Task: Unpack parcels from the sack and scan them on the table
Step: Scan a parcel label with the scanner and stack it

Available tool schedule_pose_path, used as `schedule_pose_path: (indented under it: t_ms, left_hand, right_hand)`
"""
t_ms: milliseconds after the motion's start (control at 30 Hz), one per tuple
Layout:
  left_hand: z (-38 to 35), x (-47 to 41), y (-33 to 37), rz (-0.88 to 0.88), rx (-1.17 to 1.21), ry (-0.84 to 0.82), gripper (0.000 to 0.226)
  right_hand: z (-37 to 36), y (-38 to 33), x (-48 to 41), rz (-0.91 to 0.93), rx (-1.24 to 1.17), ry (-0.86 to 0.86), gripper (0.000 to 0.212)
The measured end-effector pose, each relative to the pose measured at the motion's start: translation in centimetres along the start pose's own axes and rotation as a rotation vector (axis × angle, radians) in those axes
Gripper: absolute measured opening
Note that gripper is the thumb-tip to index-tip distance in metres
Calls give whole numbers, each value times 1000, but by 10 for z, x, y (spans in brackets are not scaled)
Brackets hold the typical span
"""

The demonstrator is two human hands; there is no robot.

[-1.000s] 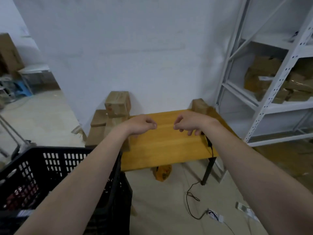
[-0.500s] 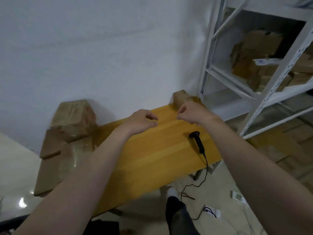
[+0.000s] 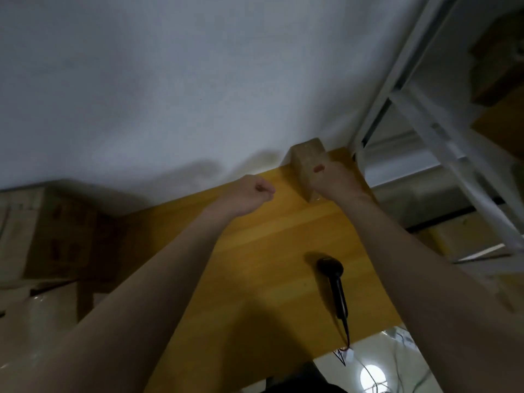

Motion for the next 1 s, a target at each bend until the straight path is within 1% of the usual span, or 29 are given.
schedule_pose_path:
  t_ms: [33, 67, 133, 167, 200, 267, 333, 400, 500, 567, 633, 733, 767, 867, 900, 1000]
  left_hand:
    - [-1, -14, -1, 14, 6, -12, 11]
    - [-2, -28, -2, 23, 11, -27, 12]
    - [-3, -54, -6, 39, 36, -42, 13]
    - [-4, -66, -8, 48, 42, -43, 13]
    - [-6, -77, -11, 56, 35, -49, 12]
    - [-11, -96, -18, 71, 15, -79, 11]
    - [-15, -110, -24, 95, 16, -101, 15]
    - [-16, -120, -30, 124, 45, -102, 18]
    - [-16, -123, -39, 149, 94, -88, 14]
    - [-13, -118, -45, 135, 113, -76, 13]
    - [-7, -110, -52, 131, 145, -46, 13]
    - [10, -86, -67, 157, 221, 33, 13]
    - [17, -75, -73, 157, 220, 66, 16]
    - [44, -34, -86, 139, 104, 178, 26]
    - [54, -17, -90, 146, 88, 208, 31]
    - [97, 43, -98, 200, 136, 300, 52]
  right_hand:
    - [-4, 5, -19, -4, 8, -7, 17]
    - [-9, 10, -37, -9, 8, -17, 23]
    - [-21, 21, -69, -48, -21, -54, 52]
    - [-27, 27, -83, -68, -27, -75, 64]
    - [-34, 34, -96, -83, -12, -96, 71]
    - [-46, 48, -119, -127, 78, -124, 76]
    - [-52, 58, -137, -176, 168, -127, 82]
    - [-57, 63, -147, -204, 211, -104, 87]
    - [-64, 60, -150, -204, 323, -35, 86]
    - [-73, 54, -143, -223, 358, -33, 91]
    - [-81, 45, -134, -231, 337, -42, 97]
    - [-90, 23, -110, -213, 180, -57, 100]
    - [-93, 14, -99, -198, 68, -58, 98]
    - [-89, -27, -61, -93, -405, -89, 87]
    - [-83, -45, -43, -58, -520, -100, 83]
    - [-63, -103, 17, 72, -655, -130, 75]
Point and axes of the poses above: each hand's wrist, its own x-axis away from the middle knuckle, its own z-axis out of the back of the hand, y = z × x, the point moved 7 cm from there along -x, towards the middle knuckle, and after that the axes turned 5 degrees about z, right-handed, at the moved point
